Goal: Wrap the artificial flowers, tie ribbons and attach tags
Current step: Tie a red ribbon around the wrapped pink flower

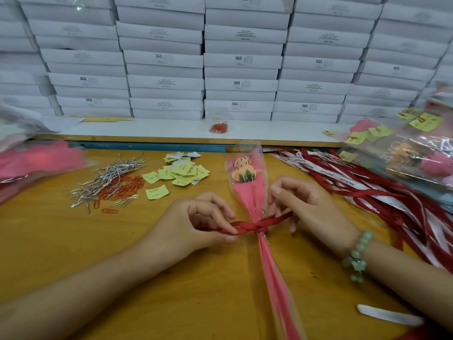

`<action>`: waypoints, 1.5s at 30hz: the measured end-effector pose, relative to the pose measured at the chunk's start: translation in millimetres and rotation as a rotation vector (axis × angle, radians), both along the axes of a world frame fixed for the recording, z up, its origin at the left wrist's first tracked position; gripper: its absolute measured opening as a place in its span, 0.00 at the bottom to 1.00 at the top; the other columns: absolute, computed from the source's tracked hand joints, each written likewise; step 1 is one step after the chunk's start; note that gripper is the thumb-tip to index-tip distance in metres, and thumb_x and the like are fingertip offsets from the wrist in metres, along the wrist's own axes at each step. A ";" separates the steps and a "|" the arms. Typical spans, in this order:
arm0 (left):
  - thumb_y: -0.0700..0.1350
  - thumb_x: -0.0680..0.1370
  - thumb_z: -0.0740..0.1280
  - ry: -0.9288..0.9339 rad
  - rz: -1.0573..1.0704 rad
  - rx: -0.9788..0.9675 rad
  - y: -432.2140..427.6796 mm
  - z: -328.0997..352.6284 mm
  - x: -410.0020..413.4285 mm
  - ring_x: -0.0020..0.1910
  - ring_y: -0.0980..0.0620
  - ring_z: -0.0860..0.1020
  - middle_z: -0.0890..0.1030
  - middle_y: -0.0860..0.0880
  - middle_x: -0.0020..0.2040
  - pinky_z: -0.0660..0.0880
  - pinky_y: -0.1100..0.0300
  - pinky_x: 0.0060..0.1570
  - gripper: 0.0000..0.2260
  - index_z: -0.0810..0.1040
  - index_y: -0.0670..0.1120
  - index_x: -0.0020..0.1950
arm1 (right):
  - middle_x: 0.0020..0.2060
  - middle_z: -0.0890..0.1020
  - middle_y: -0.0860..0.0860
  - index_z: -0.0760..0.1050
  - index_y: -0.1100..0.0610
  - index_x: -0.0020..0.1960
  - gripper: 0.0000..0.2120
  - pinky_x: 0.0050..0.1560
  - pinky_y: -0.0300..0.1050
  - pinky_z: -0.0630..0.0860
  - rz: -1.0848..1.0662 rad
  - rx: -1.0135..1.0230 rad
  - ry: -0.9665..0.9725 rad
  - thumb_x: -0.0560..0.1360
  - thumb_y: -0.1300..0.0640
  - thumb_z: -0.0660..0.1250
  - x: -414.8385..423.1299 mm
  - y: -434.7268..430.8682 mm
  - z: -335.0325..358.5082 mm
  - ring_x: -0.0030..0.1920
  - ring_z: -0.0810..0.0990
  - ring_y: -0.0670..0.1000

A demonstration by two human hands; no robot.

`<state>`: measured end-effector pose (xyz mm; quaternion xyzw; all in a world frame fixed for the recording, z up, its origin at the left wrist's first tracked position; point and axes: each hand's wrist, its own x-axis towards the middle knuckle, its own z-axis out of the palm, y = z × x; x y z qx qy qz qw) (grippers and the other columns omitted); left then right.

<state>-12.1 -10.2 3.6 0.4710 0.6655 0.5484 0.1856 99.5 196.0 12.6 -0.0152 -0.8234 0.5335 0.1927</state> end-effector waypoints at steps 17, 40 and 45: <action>0.46 0.62 0.78 -0.054 0.011 -0.015 0.1 -1.2 -7.6 0.38 0.58 0.78 0.81 0.55 0.43 0.74 0.69 0.40 0.04 0.86 0.50 0.34 | 0.28 0.78 0.50 0.74 0.52 0.32 0.19 0.38 0.49 0.73 -0.248 0.407 -0.046 0.79 0.47 0.58 -0.8 6.9 -8.5 0.30 0.75 0.46; 0.33 0.77 0.65 0.075 0.223 0.008 -2.3 2.3 -5.1 0.52 0.58 0.79 0.83 0.53 0.49 0.76 0.60 0.50 0.12 0.84 0.47 0.47 | 0.38 0.84 0.49 0.82 0.52 0.53 0.14 0.41 0.51 0.77 0.266 0.275 -0.089 0.80 0.46 0.61 6.0 -9.3 -7.0 0.39 0.81 0.48; 0.51 0.77 0.62 0.233 -0.001 -0.166 -0.3 -2.9 -4.9 0.70 0.66 0.65 0.69 0.63 0.71 0.63 0.61 0.70 0.17 0.76 0.58 0.65 | 0.35 0.84 0.52 0.82 0.61 0.53 0.20 0.31 0.37 0.72 0.511 0.035 -0.179 0.78 0.48 0.59 8.5 -12.5 -7.3 0.25 0.75 0.49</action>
